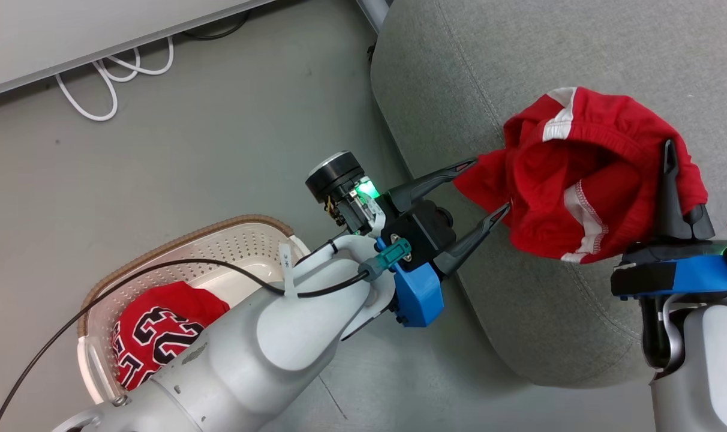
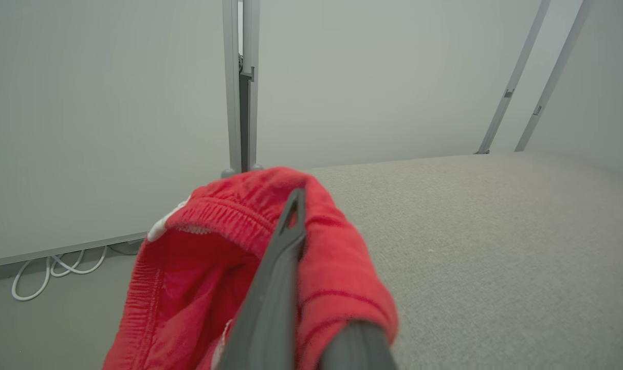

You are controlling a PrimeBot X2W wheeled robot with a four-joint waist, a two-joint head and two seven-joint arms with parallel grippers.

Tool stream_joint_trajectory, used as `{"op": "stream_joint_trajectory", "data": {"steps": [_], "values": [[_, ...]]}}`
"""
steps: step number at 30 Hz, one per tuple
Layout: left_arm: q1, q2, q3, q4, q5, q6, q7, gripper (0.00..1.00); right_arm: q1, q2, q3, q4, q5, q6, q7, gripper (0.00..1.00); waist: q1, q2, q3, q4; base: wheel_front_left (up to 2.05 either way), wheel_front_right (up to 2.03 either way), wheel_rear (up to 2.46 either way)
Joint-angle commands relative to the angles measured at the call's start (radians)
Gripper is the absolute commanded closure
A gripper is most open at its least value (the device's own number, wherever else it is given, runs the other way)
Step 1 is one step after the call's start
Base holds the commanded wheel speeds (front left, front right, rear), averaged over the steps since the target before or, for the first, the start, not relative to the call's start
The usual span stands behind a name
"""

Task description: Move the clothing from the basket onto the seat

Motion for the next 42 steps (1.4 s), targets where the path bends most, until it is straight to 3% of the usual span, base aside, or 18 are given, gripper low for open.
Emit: {"op": "stream_joint_trajectory", "data": {"steps": [1,10,20,27,35,39,42], "values": [[-0.014,0.003,-0.006,0.002,-0.004,0.003,-0.003,0.00,0.013,0.010,-0.003,-0.005,0.004,0.000,0.000,1.00,0.0000,-0.0001,0.002,-0.004,0.00,0.00,0.00],[-0.027,0.003,-0.020,0.001,-0.017,0.009,-0.003,0.00,-0.003,0.016,-0.005,-0.007,-0.003,0.000,0.000,1.00,0.0000,-0.0001,0.014,0.000,0.00,0.00,0.00],[-0.070,0.003,-0.013,-0.004,-0.009,0.026,-0.003,0.00,-0.125,-0.044,-0.050,-0.093,-0.001,0.000,0.000,1.00,0.0000,-0.0001,0.084,0.008,0.00,0.00,0.00],[-0.152,0.004,-0.008,0.009,0.020,0.029,-0.003,0.00,-0.326,-0.164,-0.159,-0.150,0.025,0.000,0.000,1.00,0.0000,-0.0001,0.217,0.024,0.00,0.00,0.00],[-0.261,0.015,-0.002,0.026,0.053,0.035,0.004,0.00,-0.526,-0.372,-0.351,-0.104,0.078,0.000,0.000,1.00,0.0000,-0.0001,0.396,0.039,0.00,0.00,0.00],[-0.306,0.034,-0.001,0.017,0.072,0.038,0.014,0.00,-0.579,-0.429,-0.400,-0.040,0.089,0.000,0.000,1.00,0.0000,-0.0001,0.471,0.034,0.00,0.00,0.00],[-0.327,0.042,-0.006,0.007,0.081,0.040,0.020,0.00,-0.597,-0.433,-0.411,0.013,0.091,0.000,0.000,1.00,0.0000,-0.0001,0.507,0.031,0.00,0.00,0.00]]}}
